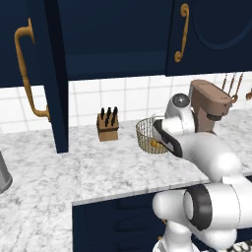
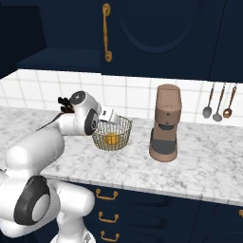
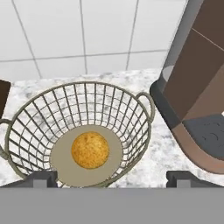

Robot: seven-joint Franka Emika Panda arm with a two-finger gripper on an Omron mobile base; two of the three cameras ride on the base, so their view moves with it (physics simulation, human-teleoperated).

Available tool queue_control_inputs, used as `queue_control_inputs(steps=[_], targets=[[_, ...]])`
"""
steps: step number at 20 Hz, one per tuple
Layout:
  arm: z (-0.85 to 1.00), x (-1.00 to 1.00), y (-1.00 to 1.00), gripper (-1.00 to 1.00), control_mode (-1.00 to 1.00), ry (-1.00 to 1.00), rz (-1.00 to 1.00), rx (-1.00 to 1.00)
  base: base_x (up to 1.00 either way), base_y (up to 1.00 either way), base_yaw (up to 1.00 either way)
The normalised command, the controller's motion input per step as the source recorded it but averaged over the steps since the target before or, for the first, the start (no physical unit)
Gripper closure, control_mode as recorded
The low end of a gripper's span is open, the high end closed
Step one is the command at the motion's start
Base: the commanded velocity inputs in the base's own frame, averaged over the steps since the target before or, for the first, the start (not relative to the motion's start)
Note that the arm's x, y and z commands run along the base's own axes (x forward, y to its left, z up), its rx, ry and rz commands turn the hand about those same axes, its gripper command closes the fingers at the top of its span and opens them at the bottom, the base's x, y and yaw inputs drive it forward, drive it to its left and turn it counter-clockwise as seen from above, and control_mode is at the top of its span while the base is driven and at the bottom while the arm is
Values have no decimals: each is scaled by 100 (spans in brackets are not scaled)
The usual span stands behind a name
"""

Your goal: Open the cabinet, pick up the bread from the cabinet and place it in the basket. Then move the basket to the dining counter.

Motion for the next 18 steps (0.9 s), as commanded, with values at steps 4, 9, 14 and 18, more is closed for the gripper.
queue_control_inputs(steps=[4, 9, 14, 18], targets=[[25, -79, -27, -100, -100, 2, -14, 4, 0, 0, 0], [3, -100, -22, -100, -100, -8, -14, 15, 0, 0, 0], [0, -77, -19, -100, -100, -1, -13, 21, 0, 0, 0], [11, -48, -14, -100, -100, 0, -5, 23, 0, 0, 0]])
